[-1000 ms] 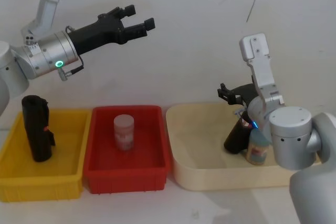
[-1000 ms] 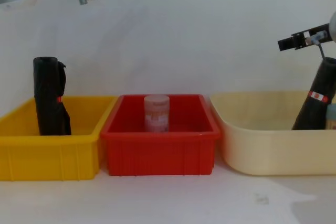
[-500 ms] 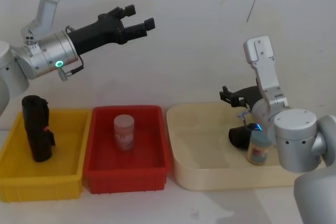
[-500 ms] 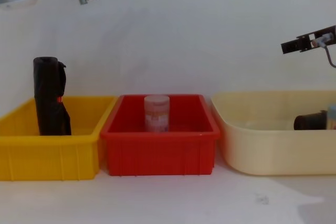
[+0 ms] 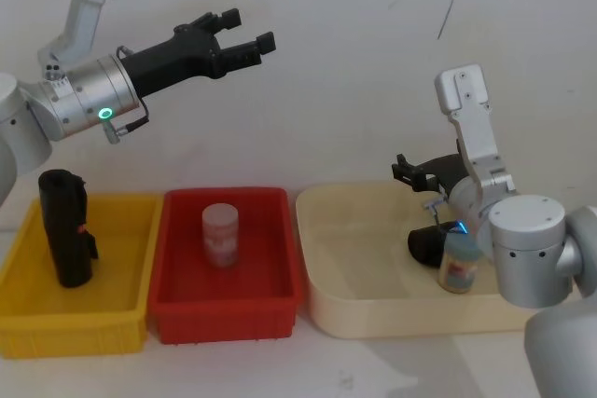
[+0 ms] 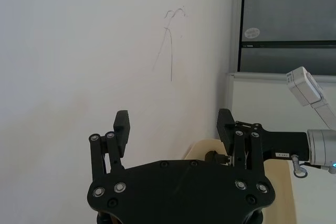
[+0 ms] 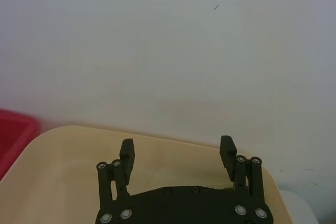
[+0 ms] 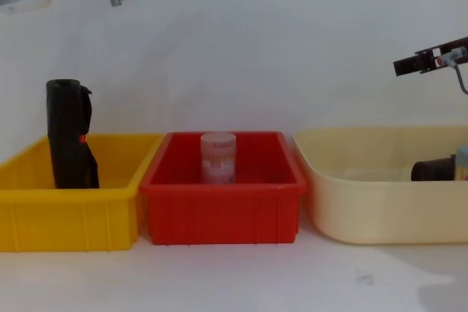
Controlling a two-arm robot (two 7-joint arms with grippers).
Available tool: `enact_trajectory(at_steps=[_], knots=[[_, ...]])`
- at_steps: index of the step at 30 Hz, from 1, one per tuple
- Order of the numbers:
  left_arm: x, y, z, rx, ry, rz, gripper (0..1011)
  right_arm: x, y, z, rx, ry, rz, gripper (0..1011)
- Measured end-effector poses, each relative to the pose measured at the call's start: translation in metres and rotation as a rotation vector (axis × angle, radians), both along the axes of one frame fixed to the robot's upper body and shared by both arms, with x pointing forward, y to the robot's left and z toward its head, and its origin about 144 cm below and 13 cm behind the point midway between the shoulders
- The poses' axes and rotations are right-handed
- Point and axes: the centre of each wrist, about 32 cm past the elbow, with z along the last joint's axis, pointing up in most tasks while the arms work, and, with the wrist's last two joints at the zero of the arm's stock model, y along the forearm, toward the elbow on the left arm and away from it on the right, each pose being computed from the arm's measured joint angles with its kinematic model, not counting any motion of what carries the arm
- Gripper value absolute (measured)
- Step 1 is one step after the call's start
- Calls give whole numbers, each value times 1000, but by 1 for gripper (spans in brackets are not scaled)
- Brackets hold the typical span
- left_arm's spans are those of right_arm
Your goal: Pick up the garbage bag with the one hand and transfer it to the other hand.
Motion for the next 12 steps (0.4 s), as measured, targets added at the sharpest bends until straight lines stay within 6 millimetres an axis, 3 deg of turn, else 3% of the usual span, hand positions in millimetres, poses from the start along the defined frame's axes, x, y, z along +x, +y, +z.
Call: enact_trajectory(at_steps=[12], knots=[[0, 0, 0, 0, 0, 0, 1002, 0, -1, 0, 0, 1, 0, 1001]])
